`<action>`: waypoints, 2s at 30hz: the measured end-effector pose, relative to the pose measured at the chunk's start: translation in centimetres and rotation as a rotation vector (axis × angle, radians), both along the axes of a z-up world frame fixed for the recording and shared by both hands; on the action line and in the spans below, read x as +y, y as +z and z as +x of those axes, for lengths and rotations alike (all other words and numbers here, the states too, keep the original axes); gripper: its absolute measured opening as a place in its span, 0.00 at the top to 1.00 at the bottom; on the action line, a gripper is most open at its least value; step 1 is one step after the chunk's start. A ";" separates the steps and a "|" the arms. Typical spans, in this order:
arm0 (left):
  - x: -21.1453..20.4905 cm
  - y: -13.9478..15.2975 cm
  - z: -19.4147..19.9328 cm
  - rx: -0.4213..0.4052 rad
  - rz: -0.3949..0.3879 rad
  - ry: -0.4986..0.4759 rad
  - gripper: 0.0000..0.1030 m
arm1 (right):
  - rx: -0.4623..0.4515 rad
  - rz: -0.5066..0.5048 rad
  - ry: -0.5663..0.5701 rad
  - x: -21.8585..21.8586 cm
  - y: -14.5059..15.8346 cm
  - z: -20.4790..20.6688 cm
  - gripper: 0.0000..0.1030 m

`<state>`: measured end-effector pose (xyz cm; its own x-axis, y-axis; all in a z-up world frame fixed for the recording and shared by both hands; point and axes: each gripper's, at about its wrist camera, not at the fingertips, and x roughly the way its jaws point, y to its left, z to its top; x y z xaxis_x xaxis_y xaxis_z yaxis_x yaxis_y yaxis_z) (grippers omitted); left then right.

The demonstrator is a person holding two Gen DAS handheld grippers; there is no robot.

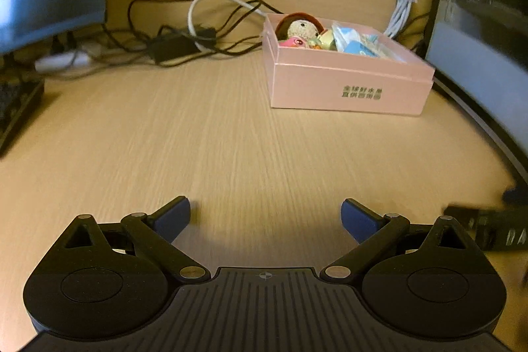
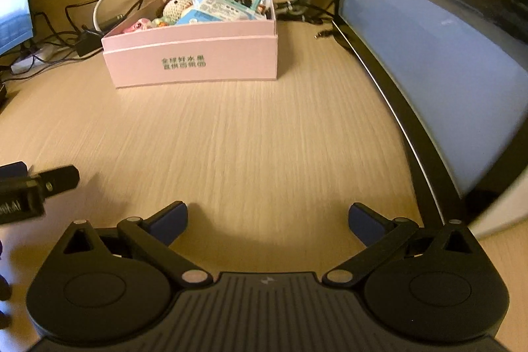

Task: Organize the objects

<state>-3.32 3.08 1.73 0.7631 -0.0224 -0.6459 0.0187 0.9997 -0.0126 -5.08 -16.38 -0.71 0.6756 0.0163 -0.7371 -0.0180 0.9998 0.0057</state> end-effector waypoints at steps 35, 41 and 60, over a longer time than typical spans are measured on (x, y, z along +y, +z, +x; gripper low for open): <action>-2.0 -0.4 2.3 -0.010 0.028 0.038 0.01 | -0.132 0.006 0.045 0.4 -0.8 2.8 0.00; -2.0 -0.4 2.3 -0.010 0.028 0.038 0.01 | -0.132 0.006 0.045 0.4 -0.8 2.8 0.00; -2.1 -0.5 2.3 -0.011 0.028 0.044 0.02 | -0.132 0.006 0.045 0.4 -0.8 2.9 0.00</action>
